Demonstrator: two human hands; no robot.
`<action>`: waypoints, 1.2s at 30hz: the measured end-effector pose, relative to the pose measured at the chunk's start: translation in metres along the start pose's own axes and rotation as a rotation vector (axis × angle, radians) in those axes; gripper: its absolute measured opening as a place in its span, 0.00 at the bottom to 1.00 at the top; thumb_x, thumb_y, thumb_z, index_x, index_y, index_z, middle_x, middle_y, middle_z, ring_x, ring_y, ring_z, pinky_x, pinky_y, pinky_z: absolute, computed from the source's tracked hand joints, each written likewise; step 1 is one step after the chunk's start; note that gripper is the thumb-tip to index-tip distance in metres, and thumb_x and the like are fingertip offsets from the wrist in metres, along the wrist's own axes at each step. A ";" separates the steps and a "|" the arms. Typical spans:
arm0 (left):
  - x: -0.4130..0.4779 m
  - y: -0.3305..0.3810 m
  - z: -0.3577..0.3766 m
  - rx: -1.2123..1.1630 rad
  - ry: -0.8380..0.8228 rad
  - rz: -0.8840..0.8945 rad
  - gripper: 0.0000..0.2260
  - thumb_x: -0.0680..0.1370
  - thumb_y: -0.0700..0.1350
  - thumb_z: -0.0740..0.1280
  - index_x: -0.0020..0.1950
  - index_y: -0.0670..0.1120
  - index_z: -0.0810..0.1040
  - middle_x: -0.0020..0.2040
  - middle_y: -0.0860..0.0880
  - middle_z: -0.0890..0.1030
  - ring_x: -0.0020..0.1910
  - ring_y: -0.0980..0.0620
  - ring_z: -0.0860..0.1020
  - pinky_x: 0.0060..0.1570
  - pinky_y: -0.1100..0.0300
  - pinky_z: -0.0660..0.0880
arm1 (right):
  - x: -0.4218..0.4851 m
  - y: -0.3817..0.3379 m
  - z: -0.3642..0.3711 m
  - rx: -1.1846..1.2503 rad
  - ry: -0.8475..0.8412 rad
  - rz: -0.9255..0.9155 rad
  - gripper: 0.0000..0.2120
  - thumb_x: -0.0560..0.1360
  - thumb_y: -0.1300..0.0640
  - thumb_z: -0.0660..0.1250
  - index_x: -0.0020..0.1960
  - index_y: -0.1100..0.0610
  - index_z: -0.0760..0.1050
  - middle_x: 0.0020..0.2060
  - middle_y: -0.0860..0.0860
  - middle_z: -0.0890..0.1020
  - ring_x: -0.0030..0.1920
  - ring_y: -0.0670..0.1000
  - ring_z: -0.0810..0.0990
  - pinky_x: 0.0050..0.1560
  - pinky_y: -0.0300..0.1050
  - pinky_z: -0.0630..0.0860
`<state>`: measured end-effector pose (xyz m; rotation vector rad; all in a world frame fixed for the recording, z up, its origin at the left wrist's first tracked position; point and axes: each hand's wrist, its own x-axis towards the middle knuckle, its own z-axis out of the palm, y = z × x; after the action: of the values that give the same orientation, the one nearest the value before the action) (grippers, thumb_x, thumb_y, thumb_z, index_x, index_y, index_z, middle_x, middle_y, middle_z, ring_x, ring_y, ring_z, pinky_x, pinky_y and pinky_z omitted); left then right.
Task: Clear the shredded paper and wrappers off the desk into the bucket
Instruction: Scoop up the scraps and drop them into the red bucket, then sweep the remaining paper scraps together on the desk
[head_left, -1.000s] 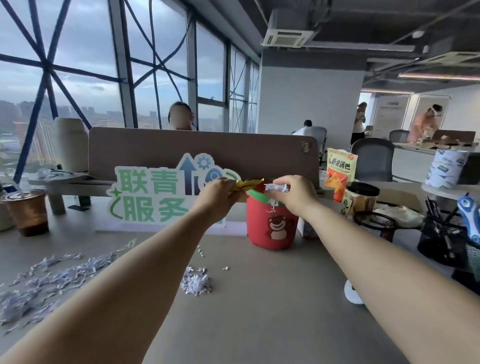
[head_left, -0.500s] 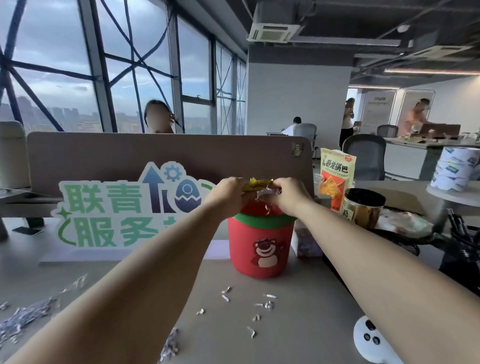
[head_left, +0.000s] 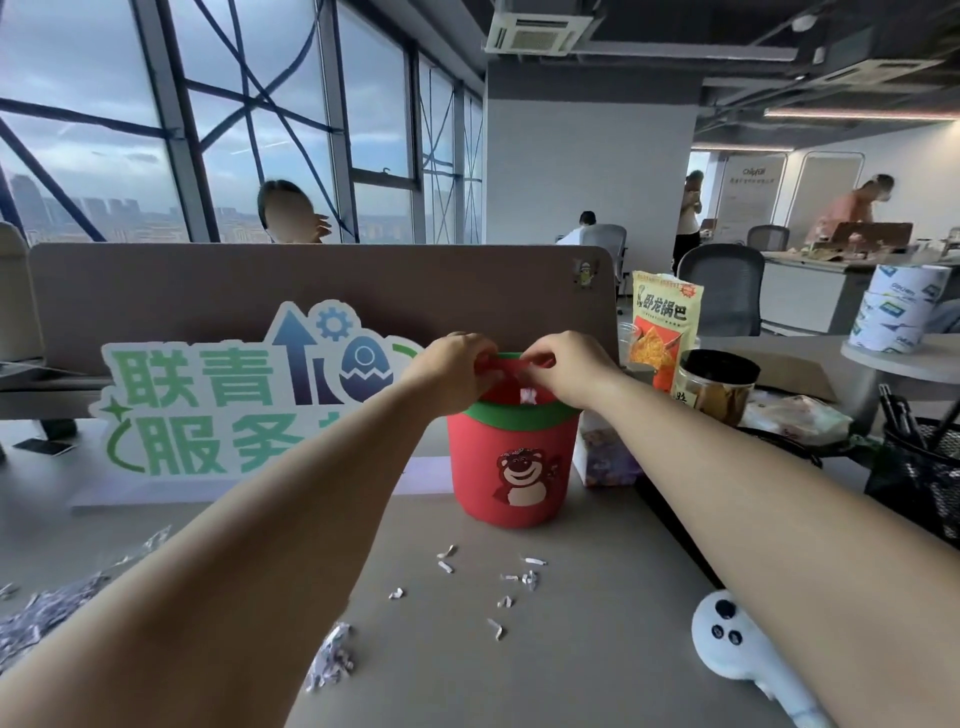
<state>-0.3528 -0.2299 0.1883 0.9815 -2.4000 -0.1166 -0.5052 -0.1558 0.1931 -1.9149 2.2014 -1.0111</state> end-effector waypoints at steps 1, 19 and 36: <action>-0.003 0.001 -0.005 -0.006 0.004 -0.001 0.15 0.75 0.49 0.66 0.60 0.46 0.76 0.56 0.44 0.79 0.56 0.44 0.76 0.54 0.51 0.75 | -0.002 -0.003 -0.002 -0.009 0.005 -0.007 0.10 0.72 0.51 0.68 0.52 0.52 0.81 0.49 0.53 0.84 0.50 0.53 0.81 0.53 0.47 0.76; -0.226 -0.074 -0.039 0.058 -0.070 -0.262 0.18 0.76 0.52 0.65 0.64 0.49 0.74 0.65 0.46 0.74 0.63 0.45 0.72 0.64 0.53 0.70 | -0.137 -0.069 0.108 0.129 -0.125 -0.058 0.13 0.72 0.53 0.68 0.53 0.59 0.79 0.51 0.55 0.83 0.53 0.56 0.81 0.55 0.48 0.76; -0.401 -0.159 -0.043 0.244 -0.104 -0.742 0.35 0.70 0.71 0.56 0.73 0.58 0.56 0.78 0.50 0.53 0.77 0.47 0.49 0.75 0.48 0.50 | -0.199 -0.133 0.226 -0.020 -0.426 -0.182 0.44 0.65 0.31 0.64 0.74 0.44 0.50 0.77 0.47 0.51 0.76 0.54 0.51 0.75 0.48 0.51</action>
<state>0.0049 -0.0716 0.0014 1.9818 -2.0444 -0.1443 -0.2439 -0.0766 0.0090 -2.1287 1.8342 -0.5283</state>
